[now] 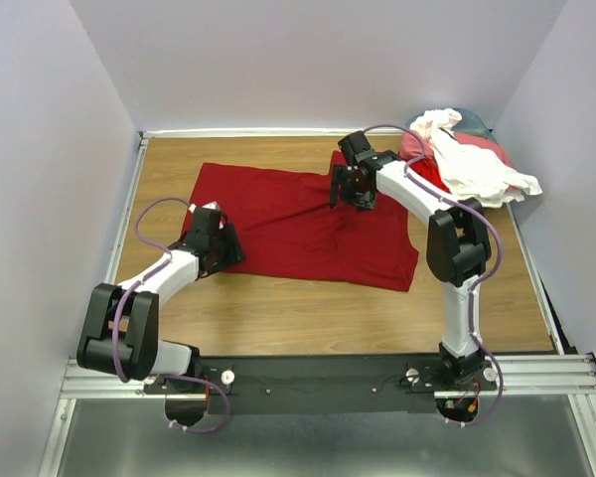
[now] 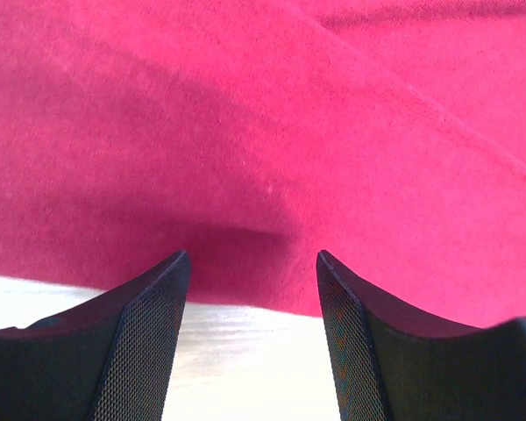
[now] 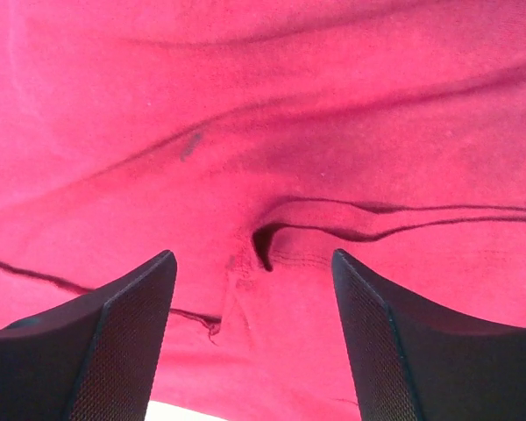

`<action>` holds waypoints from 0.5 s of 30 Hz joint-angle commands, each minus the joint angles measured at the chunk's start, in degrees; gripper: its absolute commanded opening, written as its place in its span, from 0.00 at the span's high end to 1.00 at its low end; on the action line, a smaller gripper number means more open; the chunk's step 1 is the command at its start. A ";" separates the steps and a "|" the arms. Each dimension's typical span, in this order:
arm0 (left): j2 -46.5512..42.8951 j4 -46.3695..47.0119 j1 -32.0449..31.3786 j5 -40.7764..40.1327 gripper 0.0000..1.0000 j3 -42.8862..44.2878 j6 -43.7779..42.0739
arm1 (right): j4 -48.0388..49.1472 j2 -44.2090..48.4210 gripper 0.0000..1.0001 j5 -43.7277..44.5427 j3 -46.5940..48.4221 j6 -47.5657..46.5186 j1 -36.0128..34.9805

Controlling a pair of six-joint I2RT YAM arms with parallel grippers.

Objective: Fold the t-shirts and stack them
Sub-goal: Fold the tshirt

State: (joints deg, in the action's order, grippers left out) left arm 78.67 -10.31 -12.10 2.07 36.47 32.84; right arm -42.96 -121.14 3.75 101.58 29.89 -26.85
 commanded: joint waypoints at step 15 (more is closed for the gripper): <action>12.90 6.42 -0.21 3.11 0.31 14.86 -0.15 | 6.55 17.43 0.10 1.27 -30.02 4.82 1.71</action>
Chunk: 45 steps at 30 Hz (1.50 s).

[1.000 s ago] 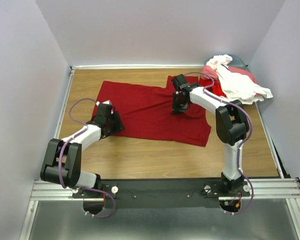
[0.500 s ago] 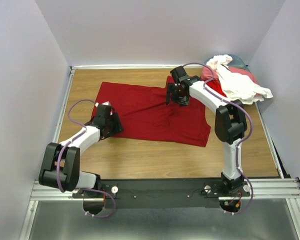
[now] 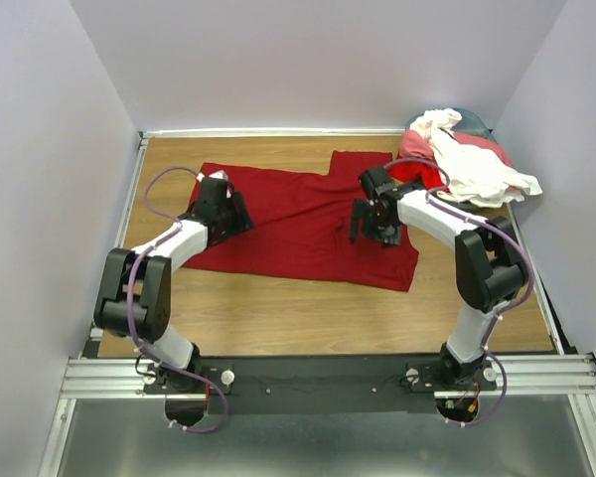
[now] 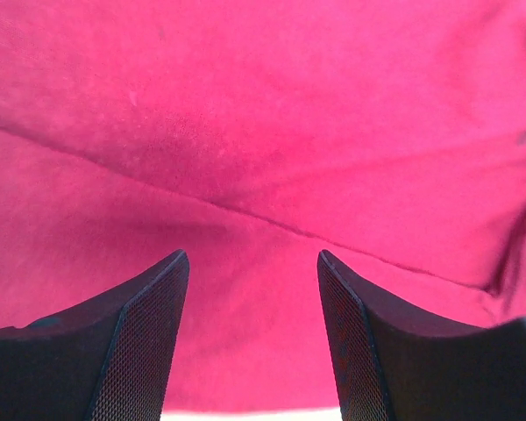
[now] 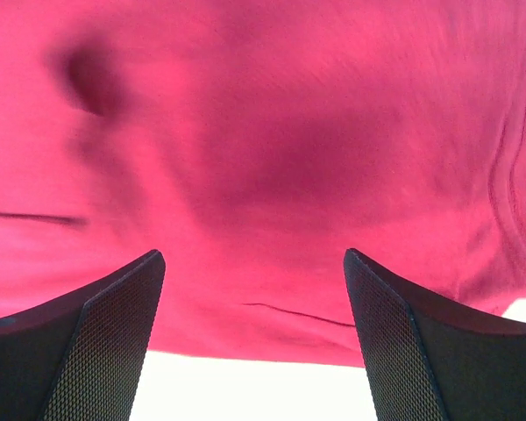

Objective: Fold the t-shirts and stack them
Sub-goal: Fold the tshirt

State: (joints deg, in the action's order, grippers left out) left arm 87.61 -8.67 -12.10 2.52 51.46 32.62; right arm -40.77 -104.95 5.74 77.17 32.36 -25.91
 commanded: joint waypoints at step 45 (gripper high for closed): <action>8.88 7.08 2.16 -3.85 0.26 8.92 0.43 | 4.47 3.61 0.07 2.79 -7.65 3.33 2.27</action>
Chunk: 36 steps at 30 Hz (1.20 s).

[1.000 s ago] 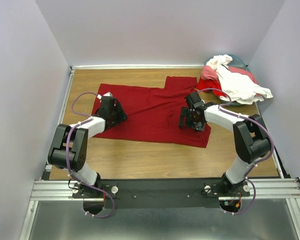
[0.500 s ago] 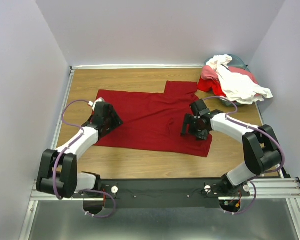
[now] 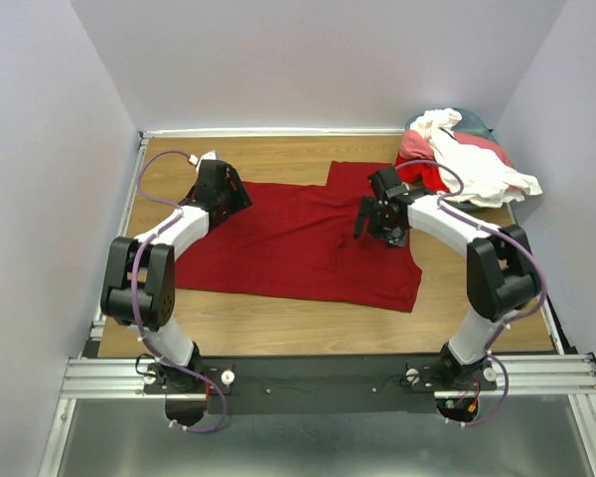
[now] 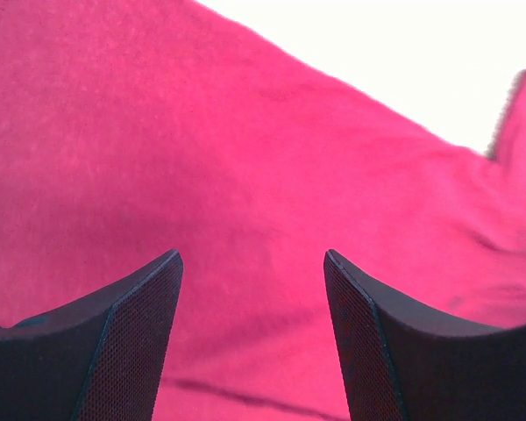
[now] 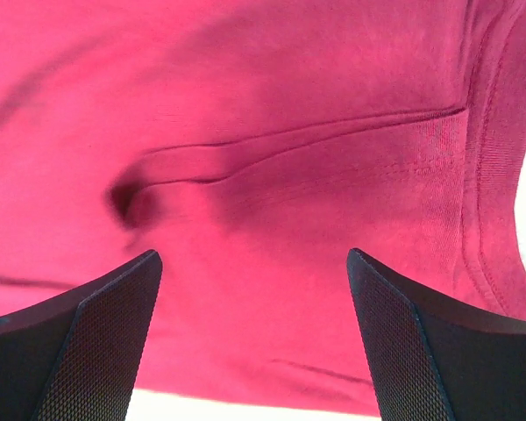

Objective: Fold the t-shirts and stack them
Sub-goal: Fold the tshirt

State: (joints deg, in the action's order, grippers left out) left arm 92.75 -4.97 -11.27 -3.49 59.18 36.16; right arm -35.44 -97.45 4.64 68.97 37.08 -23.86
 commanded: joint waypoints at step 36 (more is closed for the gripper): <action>-0.90 -3.64 6.78 -2.05 0.26 -2.59 -1.27 | -4.63 6.75 0.07 0.19 -4.30 1.42 6.09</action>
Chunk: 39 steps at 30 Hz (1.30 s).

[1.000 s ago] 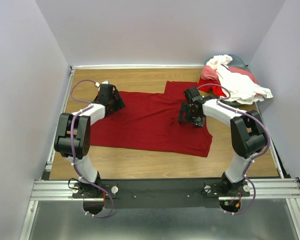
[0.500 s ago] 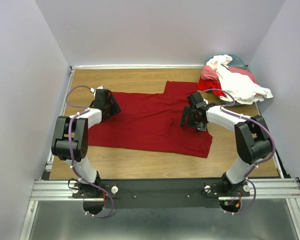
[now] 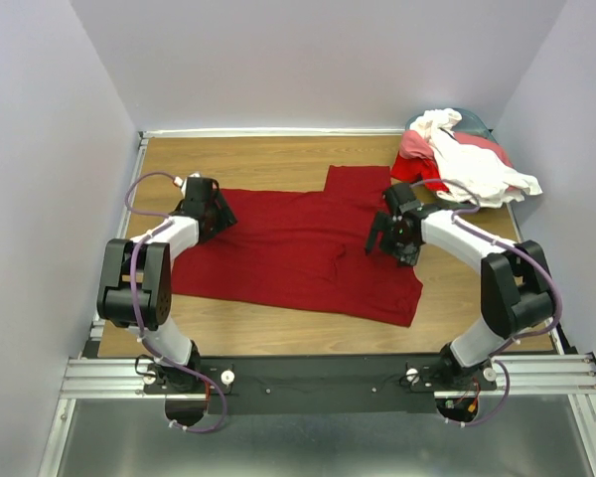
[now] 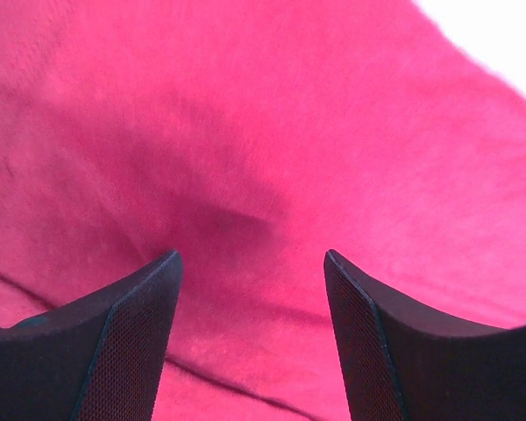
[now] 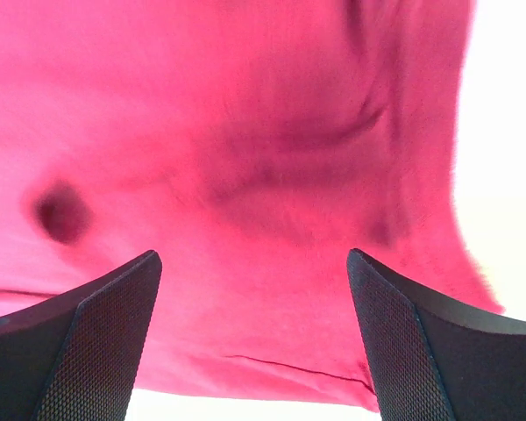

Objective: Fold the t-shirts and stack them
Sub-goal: Fold the tshirt

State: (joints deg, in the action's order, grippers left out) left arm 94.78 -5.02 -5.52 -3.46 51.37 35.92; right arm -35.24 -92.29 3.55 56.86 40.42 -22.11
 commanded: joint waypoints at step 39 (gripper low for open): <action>20.18 -6.85 7.80 8.12 0.26 27.64 -5.69 | 3.34 -7.55 0.41 -2.85 6.60 -7.46 18.24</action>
State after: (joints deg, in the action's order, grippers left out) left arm 113.43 -12.80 2.59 2.35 81.17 29.39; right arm -34.61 -100.88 1.83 63.66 32.12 -4.12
